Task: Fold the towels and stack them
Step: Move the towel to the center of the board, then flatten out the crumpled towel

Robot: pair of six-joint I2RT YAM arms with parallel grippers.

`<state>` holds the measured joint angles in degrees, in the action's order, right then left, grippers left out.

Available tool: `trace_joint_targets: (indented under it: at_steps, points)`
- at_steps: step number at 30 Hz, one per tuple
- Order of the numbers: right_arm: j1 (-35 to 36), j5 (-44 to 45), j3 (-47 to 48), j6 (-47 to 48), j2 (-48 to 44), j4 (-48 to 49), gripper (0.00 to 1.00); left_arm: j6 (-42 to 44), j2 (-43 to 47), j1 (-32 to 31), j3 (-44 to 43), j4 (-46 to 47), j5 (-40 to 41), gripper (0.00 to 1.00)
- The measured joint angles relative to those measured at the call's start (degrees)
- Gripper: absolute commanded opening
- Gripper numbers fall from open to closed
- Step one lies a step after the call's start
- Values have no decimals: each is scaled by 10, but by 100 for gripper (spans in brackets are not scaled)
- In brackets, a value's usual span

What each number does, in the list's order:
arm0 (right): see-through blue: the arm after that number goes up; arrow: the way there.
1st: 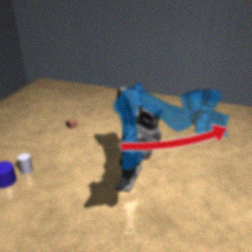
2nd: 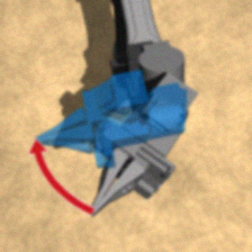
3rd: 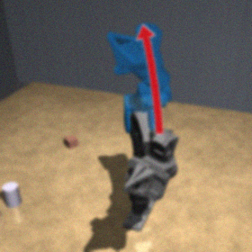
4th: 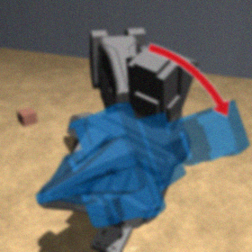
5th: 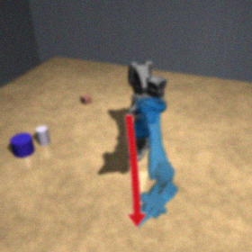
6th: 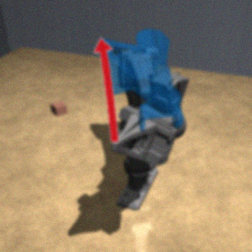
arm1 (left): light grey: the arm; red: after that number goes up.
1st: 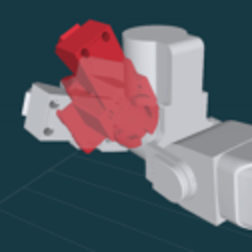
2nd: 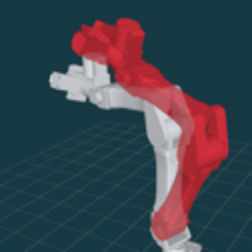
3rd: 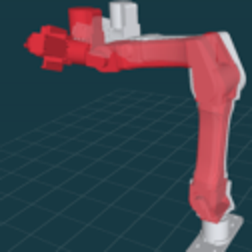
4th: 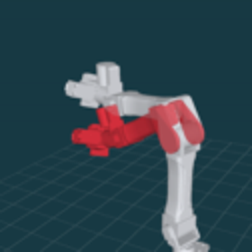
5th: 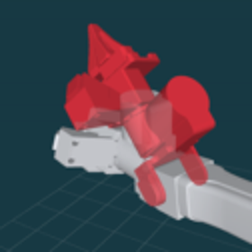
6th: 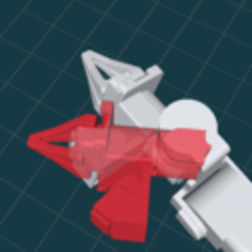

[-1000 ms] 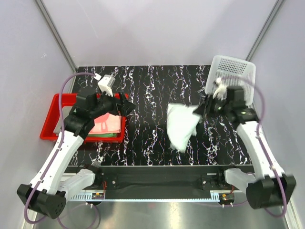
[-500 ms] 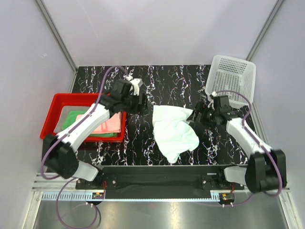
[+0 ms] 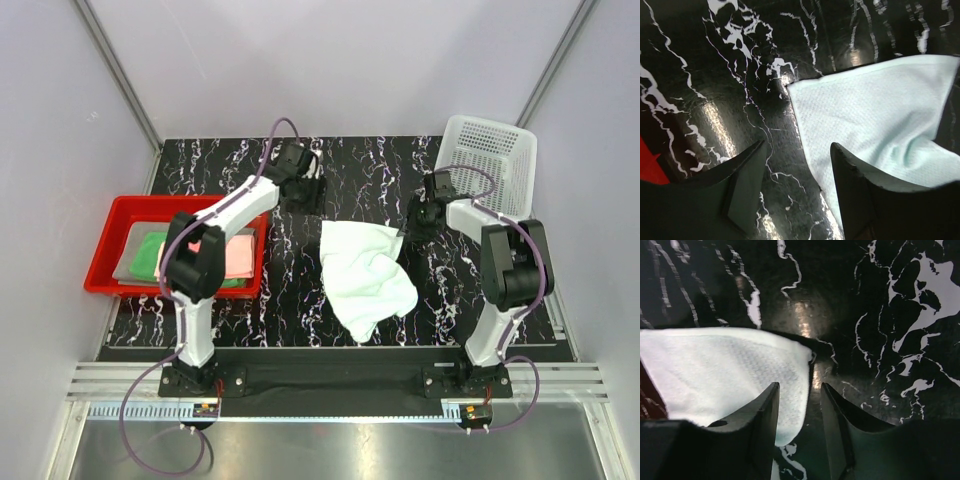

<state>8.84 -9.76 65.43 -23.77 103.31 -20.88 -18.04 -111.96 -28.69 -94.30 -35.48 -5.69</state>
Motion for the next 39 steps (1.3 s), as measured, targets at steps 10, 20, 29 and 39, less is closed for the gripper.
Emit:
trace_joint_targets:
  at_steps: [10, 20, 29, 39]
  points:
    - [0, 17, 24, 8, 54, 29, 34, -5, -102, 0, -3, -4, 13, 52]
    - [1, 22, 28, 20, 64, 47, 1, -20, -124, -2, -6, 23, 12, 50]
    - [1, 15, 21, 25, 64, 62, 0, -41, -144, -3, -26, 53, 9, 47]
    - [2, 11, 17, 26, 62, 69, 0, -61, -157, -6, -41, 57, 13, 33]
